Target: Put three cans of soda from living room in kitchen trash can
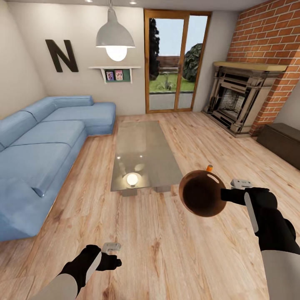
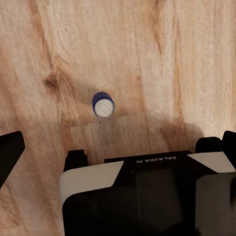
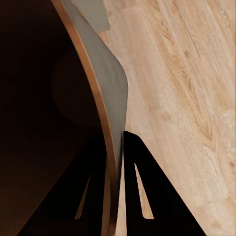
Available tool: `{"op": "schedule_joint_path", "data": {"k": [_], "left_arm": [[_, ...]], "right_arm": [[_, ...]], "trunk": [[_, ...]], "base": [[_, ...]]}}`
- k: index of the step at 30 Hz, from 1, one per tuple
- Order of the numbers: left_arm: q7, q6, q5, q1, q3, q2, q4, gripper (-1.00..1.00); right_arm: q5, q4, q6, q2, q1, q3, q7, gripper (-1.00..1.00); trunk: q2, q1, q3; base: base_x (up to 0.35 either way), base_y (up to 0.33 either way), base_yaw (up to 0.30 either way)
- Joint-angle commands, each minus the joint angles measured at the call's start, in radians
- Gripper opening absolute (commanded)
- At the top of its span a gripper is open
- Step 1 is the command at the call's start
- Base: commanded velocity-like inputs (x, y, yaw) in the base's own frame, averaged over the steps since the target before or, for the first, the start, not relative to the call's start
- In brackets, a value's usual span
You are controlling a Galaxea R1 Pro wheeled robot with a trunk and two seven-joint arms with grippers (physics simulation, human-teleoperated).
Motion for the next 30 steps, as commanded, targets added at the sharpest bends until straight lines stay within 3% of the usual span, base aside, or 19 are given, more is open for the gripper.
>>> {"op": "schedule_joint_path", "data": {"k": [1, 24, 30], "left_arm": [[0.0, 0.0, 0.0, 0.0, 0.0, 0.0, 0.0, 1.0], [0.0, 0.0, 0.0, 0.0, 0.0, 0.001, 0.0, 1.0], [0.001, -0.001, 0.0, 0.0, 0.0, 0.001, 0.0, 1.0]], "right_arm": [[-0.016, 0.0, 0.001, 0.0, 0.0, 0.0, 0.004, -1.0], [-0.018, 0.006, 0.001, 0.001, 0.003, -0.002, 0.005, -1.0], [-0.016, 0.077, 0.001, 0.0, 0.004, -0.002, 0.005, -1.0]], "trunk": [[0.0, 0.0, 0.0], [0.0, 0.0, 0.0], [0.0, 0.0, 0.0]], "base": [[0.0, 0.0, 0.0], [0.0, 0.0, 0.0], [0.0, 0.0, 0.0]]}}
